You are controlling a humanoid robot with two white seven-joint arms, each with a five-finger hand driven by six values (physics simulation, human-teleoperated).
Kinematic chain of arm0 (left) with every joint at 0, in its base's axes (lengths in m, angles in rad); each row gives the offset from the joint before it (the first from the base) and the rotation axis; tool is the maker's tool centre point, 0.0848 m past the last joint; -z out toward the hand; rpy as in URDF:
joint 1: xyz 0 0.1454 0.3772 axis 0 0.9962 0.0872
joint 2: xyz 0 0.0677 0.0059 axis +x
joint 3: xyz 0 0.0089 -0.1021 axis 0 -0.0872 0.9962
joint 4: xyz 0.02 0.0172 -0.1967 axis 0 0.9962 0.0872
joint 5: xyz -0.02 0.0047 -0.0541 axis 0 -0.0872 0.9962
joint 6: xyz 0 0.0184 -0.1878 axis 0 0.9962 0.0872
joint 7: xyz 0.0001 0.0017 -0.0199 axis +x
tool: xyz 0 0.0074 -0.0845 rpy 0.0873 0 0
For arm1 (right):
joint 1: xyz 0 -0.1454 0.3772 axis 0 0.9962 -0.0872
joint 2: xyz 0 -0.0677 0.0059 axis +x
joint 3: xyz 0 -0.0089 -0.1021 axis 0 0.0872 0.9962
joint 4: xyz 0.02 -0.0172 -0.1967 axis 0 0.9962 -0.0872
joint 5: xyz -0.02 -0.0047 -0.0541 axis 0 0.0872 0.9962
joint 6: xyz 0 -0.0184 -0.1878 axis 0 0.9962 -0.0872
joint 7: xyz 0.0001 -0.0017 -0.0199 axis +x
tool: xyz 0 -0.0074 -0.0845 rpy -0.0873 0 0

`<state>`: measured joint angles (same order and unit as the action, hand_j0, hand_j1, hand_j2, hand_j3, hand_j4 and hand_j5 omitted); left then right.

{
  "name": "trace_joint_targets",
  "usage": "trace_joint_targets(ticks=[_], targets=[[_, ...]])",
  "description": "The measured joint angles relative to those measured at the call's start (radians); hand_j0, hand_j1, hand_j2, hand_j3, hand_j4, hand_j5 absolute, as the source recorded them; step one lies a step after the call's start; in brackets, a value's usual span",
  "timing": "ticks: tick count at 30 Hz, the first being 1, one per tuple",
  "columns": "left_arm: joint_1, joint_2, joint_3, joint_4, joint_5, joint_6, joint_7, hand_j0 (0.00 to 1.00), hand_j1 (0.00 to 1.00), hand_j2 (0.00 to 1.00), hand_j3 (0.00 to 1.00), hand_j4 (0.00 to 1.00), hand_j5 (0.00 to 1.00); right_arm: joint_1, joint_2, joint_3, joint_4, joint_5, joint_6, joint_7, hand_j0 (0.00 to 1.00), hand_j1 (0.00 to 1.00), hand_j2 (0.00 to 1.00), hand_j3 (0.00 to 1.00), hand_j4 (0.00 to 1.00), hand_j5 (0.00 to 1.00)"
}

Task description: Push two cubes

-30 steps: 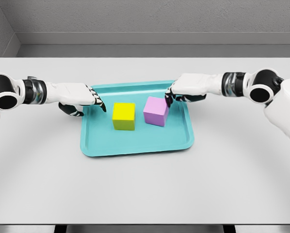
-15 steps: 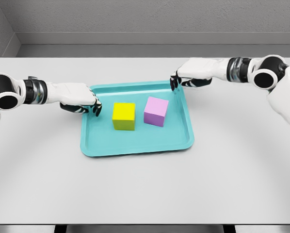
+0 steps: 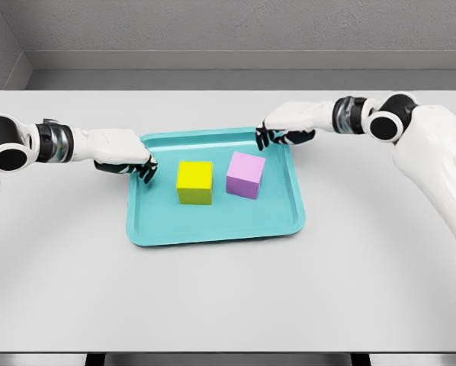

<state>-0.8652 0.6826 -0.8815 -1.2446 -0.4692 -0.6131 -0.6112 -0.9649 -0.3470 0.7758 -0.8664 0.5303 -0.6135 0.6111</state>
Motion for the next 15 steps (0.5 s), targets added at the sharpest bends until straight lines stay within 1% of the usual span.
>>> trace_joint_targets(ticks=[8,15], targets=[[0.000,0.010,0.010,0.000,0.000,0.000,0.000,0.37,0.37,0.37,0.37,0.37,0.37,0.002,0.015,0.056,-0.026,0.004,0.000,0.000,0.49,0.49,0.49,0.49,0.49,0.49],[0.000,0.012,0.011,0.000,0.000,0.000,0.000,0.37,0.37,0.37,0.37,0.37,0.37,0.009,0.007,0.079,-0.107,0.001,0.000,0.000,0.48,0.48,0.48,0.48,0.48,0.48]])
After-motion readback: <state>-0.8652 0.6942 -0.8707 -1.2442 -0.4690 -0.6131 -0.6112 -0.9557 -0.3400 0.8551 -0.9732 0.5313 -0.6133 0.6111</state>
